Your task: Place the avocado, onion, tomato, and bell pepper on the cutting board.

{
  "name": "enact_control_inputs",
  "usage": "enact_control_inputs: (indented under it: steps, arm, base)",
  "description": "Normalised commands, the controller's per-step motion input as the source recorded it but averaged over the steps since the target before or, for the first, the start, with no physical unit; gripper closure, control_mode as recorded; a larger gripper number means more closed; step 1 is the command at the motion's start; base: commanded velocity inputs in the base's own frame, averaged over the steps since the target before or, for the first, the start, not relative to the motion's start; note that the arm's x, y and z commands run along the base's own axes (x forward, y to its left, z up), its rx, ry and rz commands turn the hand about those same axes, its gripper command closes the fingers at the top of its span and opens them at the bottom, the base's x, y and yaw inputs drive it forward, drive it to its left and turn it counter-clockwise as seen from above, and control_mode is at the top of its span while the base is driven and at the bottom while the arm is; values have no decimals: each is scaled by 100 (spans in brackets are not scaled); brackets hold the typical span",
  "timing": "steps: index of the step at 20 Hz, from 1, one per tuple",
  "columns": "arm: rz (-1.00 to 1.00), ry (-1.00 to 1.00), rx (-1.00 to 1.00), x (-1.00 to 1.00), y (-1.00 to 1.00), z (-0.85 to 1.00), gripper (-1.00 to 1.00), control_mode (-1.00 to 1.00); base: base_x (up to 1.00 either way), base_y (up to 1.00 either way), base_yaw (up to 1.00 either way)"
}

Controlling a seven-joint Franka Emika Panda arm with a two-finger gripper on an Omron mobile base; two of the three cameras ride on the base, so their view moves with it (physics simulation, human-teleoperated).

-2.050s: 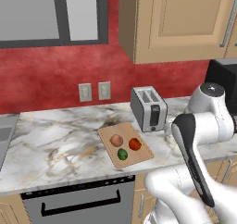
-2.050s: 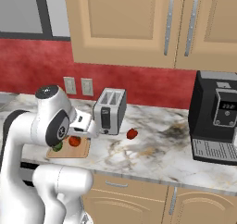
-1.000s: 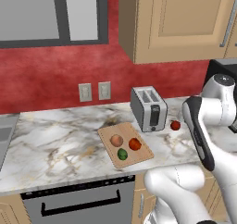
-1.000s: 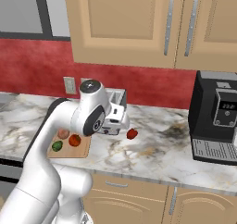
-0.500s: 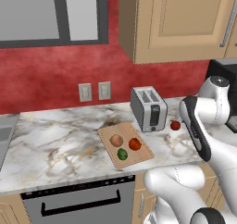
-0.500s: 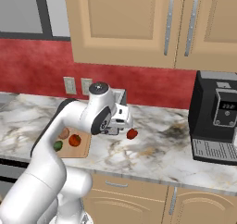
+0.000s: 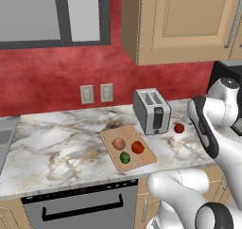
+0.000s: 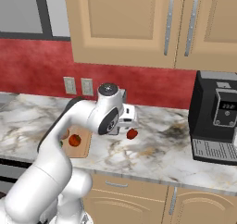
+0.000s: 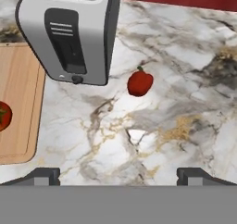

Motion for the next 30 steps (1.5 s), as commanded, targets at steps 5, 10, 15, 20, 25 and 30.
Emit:
enact_control_inputs:
  steps: [5, 10, 15, 20, 25, 30]
  arm:
    - [8, 0, 0, 14, -3, -2, -100, -100]
    - [6, 2, 0, 15, -2, -16, -100, -100]
    - [5, 4, 0, 20, -5, -21, -100, -100]
    - [5, 0, 0, 8, -9, -6, -100, -100]
    - [5, 0, 0, 11, -5, -4, -100, -100]
    - [5, 0, 0, 25, 0, -13, -100, -100]
  base:
    - [0, 0, 0]
    - [0, 0, 0]
    - [0, 0, 0]
    - [0, 0, 0]
    - [0, 0, 0]
    - [0, 0, 0]
